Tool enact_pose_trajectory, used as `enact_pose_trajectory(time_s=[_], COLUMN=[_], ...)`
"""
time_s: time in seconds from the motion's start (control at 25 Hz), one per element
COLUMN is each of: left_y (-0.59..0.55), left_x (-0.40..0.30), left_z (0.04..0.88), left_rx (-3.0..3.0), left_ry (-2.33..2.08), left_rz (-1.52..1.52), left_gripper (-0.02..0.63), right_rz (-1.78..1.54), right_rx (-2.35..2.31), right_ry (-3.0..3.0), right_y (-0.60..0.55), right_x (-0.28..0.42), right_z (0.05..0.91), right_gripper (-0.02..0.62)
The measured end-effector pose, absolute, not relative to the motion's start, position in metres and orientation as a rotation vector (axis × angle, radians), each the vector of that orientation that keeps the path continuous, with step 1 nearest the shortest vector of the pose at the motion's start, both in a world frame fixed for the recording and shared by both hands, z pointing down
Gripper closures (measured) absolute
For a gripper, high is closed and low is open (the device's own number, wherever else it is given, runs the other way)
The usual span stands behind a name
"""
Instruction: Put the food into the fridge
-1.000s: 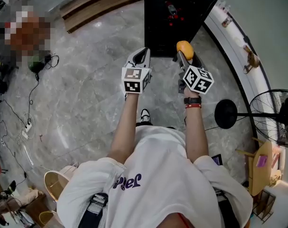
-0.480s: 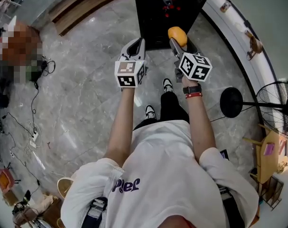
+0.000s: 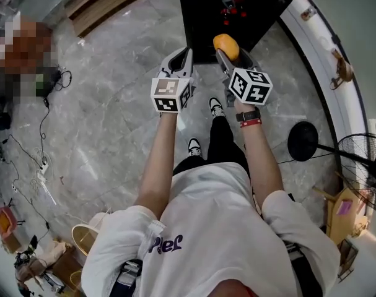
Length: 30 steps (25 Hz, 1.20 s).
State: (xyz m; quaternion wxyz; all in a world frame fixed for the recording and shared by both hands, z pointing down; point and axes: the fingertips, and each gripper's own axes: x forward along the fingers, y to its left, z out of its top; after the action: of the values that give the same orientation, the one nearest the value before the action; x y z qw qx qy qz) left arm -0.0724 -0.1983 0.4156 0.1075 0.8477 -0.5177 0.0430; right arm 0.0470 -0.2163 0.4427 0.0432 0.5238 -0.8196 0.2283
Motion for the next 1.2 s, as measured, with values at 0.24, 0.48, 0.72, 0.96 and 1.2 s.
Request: enact_pose_trajectory(time_s=[0.24, 0.48, 0.72, 0.96, 1.2], left_y=[-0.23, -0.252, -0.274, -0.294, -0.312], left_x=[-0.076, -0.071, -0.067, -0.064, -0.063], left_z=[0.448, 0.481, 0.502, 0.514, 0.525], left_rx=[2.475, 2.467, 2.452, 2.445, 2.428], left_ry=[-1.498, -1.457, -1.448, -1.443, -1.446], left_rz=[0.158, 0.173, 0.177, 0.165, 0.157], left_gripper=[0.586, 0.586, 0.586, 0.586, 0.586], right_rz=[0.687, 0.695, 0.694, 0.696, 0.707], right_rx=[1.556, 1.554, 1.554, 1.584, 1.586], right_ry=[-2.489, -2.459, -2.436, -2.407, -2.41], right_y=[-0.256, -0.288, -0.318, -0.35, -0.379], right_x=[0.037, 0.041, 0.045, 0.053, 0.053], right_z=[0.475, 0.512, 0.541, 0.563, 0.578], right_gripper=[0.285, 0.284, 0.284, 0.284, 0.284])
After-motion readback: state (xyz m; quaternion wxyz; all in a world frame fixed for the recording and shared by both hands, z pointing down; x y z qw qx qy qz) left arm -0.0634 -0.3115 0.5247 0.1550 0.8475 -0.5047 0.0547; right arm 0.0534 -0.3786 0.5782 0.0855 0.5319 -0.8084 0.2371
